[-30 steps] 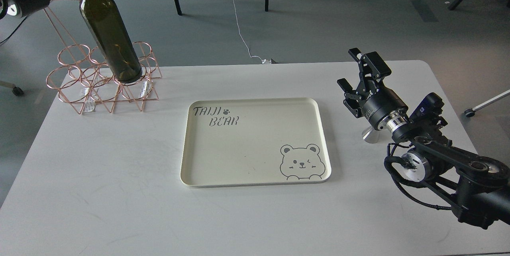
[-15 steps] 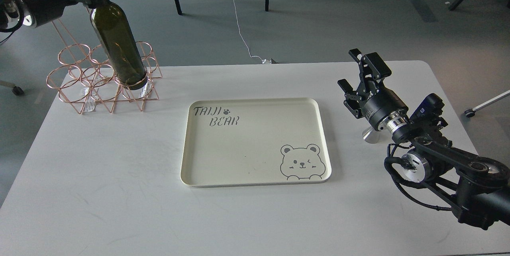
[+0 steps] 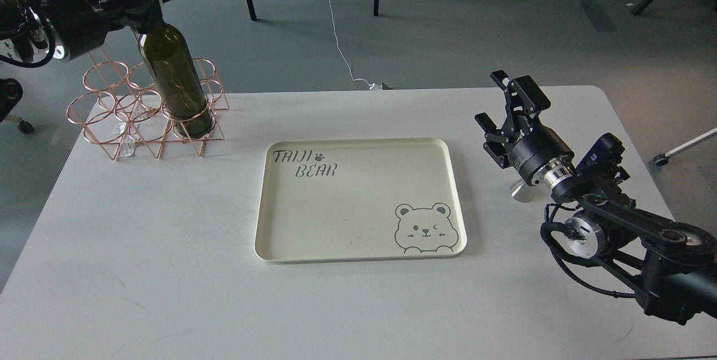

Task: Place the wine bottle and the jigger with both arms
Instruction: 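Lower the bottle upright into a slot of the copper rack, then hold the bottle in the rack with the left gripper, then open the left gripper and withdraw it from the bottle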

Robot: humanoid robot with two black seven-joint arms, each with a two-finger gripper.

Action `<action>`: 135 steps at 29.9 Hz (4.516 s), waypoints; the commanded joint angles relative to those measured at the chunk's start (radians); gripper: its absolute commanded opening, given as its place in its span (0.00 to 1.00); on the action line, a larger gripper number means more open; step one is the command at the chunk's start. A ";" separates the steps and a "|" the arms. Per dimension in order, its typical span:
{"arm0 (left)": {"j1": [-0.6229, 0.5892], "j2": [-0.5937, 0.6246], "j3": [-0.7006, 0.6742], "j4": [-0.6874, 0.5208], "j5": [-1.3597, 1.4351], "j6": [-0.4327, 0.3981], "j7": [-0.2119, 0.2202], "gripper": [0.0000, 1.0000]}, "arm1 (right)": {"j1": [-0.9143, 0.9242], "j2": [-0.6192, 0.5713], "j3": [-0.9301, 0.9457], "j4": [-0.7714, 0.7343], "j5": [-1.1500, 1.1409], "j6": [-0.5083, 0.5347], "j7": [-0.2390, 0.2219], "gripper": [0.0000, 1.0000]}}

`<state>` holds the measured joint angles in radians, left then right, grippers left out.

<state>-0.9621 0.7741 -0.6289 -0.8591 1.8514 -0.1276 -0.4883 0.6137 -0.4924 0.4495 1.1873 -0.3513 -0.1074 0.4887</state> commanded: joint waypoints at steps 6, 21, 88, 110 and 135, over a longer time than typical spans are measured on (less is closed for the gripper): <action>0.020 -0.015 0.000 0.012 -0.004 0.005 0.000 0.21 | 0.000 0.000 0.000 0.000 0.000 0.000 0.000 0.99; 0.026 -0.041 0.000 0.035 -0.006 0.005 0.000 0.30 | -0.006 0.000 0.005 0.000 0.000 0.000 0.000 0.99; 0.014 -0.049 0.001 0.127 -0.011 -0.027 0.000 0.24 | -0.019 0.000 0.005 0.000 -0.015 0.000 0.000 0.99; -0.018 -0.047 0.000 0.121 -0.024 -0.026 0.000 0.86 | -0.019 0.000 0.006 0.002 -0.015 -0.002 0.000 0.99; 0.040 0.017 -0.023 -0.463 -1.176 -0.104 0.000 0.98 | -0.025 0.018 0.117 0.008 -0.008 0.002 0.000 0.99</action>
<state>-1.0107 0.8042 -0.6414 -1.2498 0.7441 -0.2392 -0.4886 0.5898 -0.4769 0.5638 1.1959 -0.3591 -0.1075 0.4887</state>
